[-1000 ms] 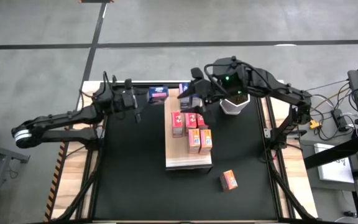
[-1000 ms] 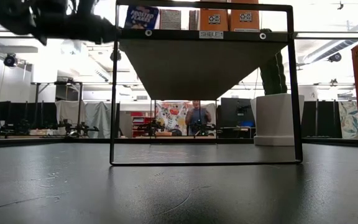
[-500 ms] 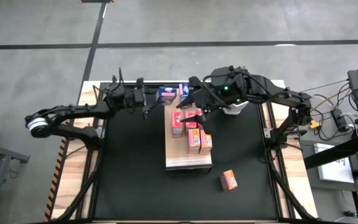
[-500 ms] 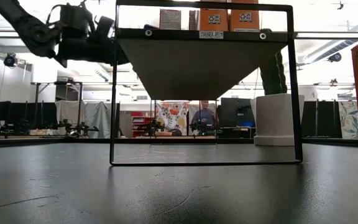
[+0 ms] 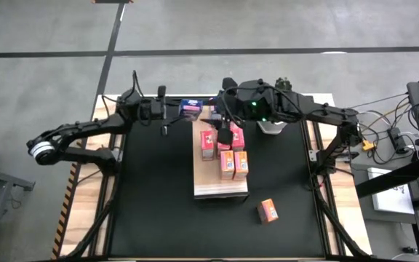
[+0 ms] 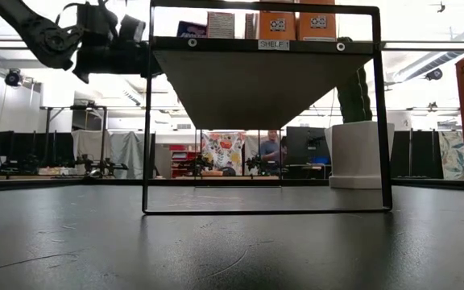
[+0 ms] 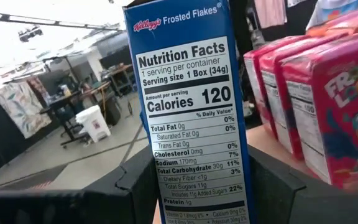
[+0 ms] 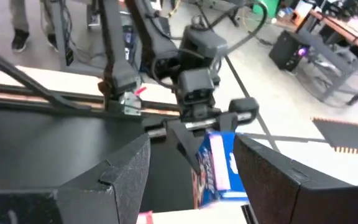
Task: Stack cereal on shelf
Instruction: Put the blue cereal box aligned with the other red cereal box on the shelf
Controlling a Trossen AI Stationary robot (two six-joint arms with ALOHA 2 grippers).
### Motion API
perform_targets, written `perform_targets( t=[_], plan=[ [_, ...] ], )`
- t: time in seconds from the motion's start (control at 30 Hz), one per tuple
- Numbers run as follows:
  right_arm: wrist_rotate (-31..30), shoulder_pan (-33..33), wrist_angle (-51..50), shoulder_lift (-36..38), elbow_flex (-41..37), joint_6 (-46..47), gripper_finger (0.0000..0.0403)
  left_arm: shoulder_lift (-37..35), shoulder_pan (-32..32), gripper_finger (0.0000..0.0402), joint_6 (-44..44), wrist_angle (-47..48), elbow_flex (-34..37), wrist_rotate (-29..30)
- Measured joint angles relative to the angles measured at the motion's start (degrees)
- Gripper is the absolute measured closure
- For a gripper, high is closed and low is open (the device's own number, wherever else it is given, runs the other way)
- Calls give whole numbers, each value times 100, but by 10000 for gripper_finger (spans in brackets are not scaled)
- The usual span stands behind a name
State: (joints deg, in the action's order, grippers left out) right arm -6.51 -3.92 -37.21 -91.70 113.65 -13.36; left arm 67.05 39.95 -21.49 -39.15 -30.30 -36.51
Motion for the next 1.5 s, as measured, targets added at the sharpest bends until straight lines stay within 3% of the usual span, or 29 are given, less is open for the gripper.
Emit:
perform_targets(
  t=[0.2, 0.63, 1.07, 1.5],
  plan=[
    [-6, -174, -17, -385, 300, 84, 181, -167, 174, 225, 236, 12, 2, -792],
    [-388, -212, 29, -1243, 1205, -52, 181, -225, 336, 225, -7, -91, -114, -846],
    [-576, -212, -43, -1532, 1232, -65, 181, 31, 1089, 225, 295, -224, -177, -2269],
    [-1064, -214, -327, -1528, 1154, 564, 181, 165, 1090, 225, 470, -271, -179, -2312]
  ],
)
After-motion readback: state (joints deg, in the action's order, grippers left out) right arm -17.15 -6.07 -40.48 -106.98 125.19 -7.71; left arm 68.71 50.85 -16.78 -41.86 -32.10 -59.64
